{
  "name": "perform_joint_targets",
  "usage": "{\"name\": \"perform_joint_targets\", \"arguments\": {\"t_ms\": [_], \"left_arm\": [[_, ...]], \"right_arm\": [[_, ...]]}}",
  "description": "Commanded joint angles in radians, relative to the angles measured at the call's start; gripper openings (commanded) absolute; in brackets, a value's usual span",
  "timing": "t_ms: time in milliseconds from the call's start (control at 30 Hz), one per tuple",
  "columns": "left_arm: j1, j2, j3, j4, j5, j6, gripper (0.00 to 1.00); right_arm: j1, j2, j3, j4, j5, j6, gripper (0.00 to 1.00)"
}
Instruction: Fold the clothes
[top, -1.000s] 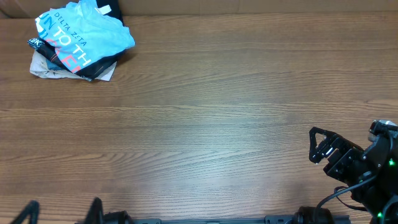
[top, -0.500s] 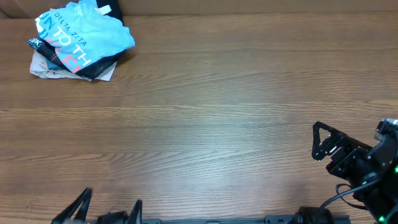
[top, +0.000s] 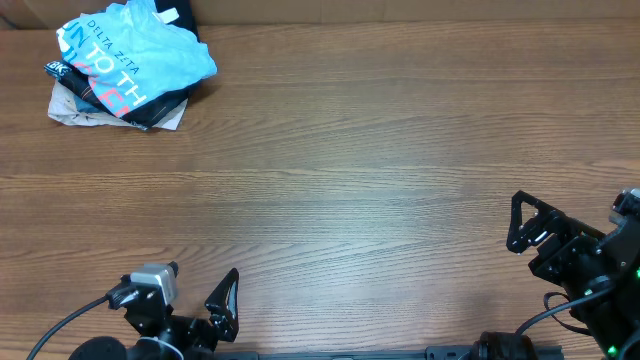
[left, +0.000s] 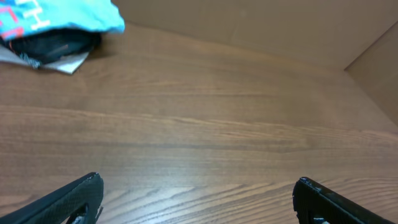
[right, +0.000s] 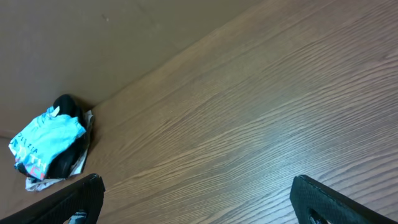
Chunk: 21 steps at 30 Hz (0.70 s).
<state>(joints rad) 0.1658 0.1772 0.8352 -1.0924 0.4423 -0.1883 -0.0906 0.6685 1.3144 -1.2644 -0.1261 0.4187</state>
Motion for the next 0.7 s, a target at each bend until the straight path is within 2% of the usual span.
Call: {"name": "perform_joint_targets", "arguments": {"t_ms": [0,667], "left_arm": [[0.004,-0.003,-0.032,0.015,-0.013,-0.014,1.00],[0.004,-0.003,-0.057,-0.012,-0.034,-0.018,1.00]], "right_arm": [[0.005,-0.005,-0.002,0.006,0.013,0.003,1.00],[0.005,-0.005,-0.002,-0.054,0.013,0.003,1.00]]}}
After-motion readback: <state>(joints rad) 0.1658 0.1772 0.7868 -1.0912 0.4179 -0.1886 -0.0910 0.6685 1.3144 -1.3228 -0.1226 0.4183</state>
